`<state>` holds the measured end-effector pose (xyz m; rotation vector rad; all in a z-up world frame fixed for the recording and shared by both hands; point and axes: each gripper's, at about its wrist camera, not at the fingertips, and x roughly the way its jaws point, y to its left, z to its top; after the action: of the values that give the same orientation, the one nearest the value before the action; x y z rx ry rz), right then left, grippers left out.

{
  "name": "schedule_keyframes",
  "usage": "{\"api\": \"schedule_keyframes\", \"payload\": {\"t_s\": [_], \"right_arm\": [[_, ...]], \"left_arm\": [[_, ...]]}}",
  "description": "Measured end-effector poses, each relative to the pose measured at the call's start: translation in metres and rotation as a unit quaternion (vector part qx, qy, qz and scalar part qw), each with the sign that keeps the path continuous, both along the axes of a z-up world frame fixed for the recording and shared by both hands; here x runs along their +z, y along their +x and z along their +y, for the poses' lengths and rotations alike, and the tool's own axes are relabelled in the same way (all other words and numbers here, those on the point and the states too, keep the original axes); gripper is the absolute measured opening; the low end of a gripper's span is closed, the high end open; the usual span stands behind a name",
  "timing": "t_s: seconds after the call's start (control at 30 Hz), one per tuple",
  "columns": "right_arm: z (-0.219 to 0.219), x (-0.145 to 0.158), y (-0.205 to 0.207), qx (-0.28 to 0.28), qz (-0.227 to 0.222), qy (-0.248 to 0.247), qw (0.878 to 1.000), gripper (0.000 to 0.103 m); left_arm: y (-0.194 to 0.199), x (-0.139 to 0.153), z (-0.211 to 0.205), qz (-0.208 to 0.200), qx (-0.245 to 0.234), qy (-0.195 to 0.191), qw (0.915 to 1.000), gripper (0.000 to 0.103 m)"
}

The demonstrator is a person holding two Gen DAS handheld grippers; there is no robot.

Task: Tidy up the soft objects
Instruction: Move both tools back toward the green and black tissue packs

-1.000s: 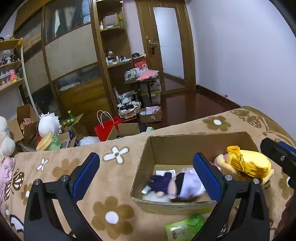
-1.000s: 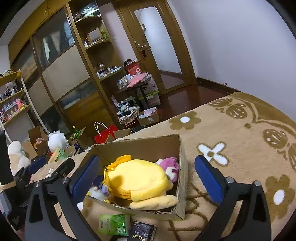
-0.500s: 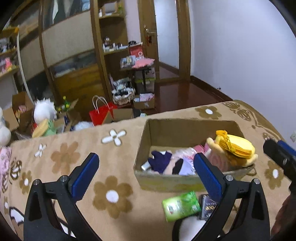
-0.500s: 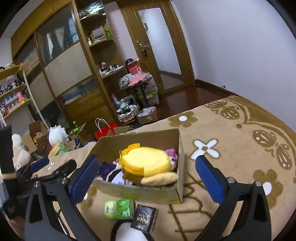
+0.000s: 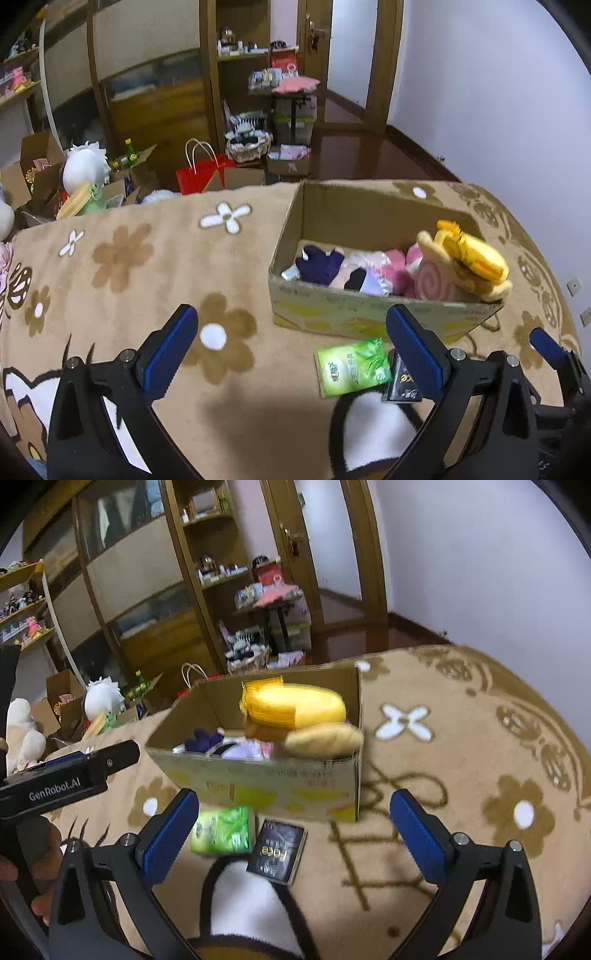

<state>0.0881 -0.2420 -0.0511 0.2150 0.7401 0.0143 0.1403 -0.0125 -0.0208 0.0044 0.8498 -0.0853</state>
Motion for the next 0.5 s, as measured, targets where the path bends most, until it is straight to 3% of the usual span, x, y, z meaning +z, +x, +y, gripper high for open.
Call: {"api": "schedule_keyframes", "payload": {"t_s": [0.5], "right_arm": [[0.013, -0.073, 0.014, 0.017, 0.065, -0.002, 0.998, 0.103]], "left_arm": [[0.018, -0.062, -0.01, 0.053, -0.022, -0.012, 0.9983, 0.101]]}}
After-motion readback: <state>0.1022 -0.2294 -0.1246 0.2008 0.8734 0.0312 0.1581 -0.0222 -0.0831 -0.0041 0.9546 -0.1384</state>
